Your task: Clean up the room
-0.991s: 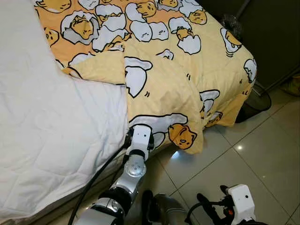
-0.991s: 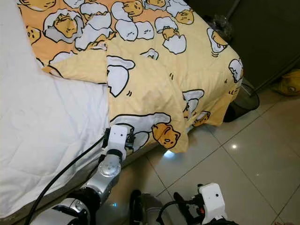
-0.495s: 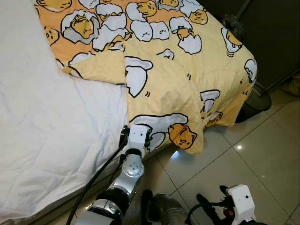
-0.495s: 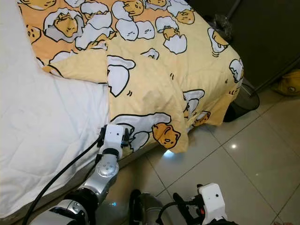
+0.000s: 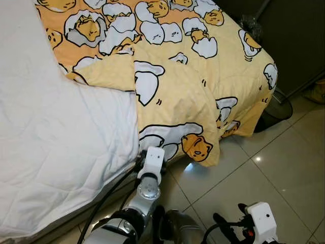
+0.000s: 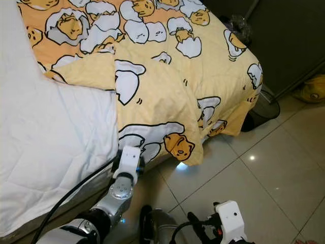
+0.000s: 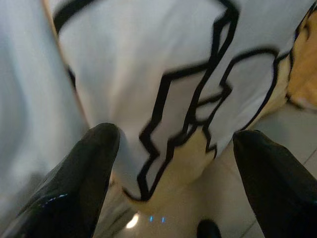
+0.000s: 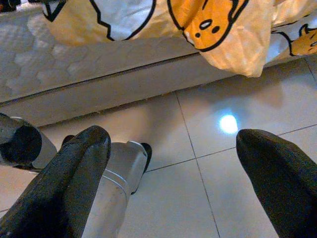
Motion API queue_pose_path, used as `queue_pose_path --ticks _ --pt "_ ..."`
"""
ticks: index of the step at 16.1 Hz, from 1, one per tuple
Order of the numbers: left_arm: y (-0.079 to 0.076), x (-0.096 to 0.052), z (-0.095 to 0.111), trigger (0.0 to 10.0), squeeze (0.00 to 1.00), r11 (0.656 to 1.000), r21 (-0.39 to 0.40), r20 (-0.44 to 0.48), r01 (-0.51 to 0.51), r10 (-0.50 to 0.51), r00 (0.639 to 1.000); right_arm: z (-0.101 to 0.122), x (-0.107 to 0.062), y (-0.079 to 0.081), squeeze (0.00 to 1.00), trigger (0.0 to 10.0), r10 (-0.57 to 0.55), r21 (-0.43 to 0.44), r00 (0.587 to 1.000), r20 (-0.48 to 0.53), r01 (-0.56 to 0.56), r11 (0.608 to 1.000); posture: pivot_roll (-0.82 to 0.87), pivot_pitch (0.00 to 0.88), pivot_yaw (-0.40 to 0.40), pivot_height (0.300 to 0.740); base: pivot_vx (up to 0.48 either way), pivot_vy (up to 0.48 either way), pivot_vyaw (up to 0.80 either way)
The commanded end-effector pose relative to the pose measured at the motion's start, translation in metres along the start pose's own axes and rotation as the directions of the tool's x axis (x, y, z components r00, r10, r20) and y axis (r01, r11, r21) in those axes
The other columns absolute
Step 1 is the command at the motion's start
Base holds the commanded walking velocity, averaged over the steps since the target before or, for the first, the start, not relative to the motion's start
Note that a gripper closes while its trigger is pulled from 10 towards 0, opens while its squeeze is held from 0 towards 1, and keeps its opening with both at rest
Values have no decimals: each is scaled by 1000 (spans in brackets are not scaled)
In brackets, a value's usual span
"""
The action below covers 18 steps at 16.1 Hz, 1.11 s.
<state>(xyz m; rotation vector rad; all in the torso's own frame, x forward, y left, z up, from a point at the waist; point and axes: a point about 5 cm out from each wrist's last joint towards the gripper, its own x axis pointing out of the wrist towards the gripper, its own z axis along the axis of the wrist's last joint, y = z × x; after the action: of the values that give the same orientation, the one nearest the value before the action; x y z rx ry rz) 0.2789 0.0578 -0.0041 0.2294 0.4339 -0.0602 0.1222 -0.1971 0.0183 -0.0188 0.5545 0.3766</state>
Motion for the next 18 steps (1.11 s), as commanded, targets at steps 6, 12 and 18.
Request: queue_pose_path --ticks 6,12,18 --pt "1 7 29 10000 0 998 -23 107 -53 56 993 -2 -11 -3 0 10000 -4 -18 1000 -24 3 1000 -183 235 -193 732 0 0 0" --pt "1 -2 25 10000 0 994 -66 177 -93 103 979 -2 -10 1 0 10000 32 -33 999 -32 -33 999 -171 248 -195 732 0 0 0" --pt "-20 3 37 10000 0 994 -94 122 61 -49 991 -3 -12 3 0 10000 38 -33 998 -44 -40 999 -194 257 -205 732 0 0 0"
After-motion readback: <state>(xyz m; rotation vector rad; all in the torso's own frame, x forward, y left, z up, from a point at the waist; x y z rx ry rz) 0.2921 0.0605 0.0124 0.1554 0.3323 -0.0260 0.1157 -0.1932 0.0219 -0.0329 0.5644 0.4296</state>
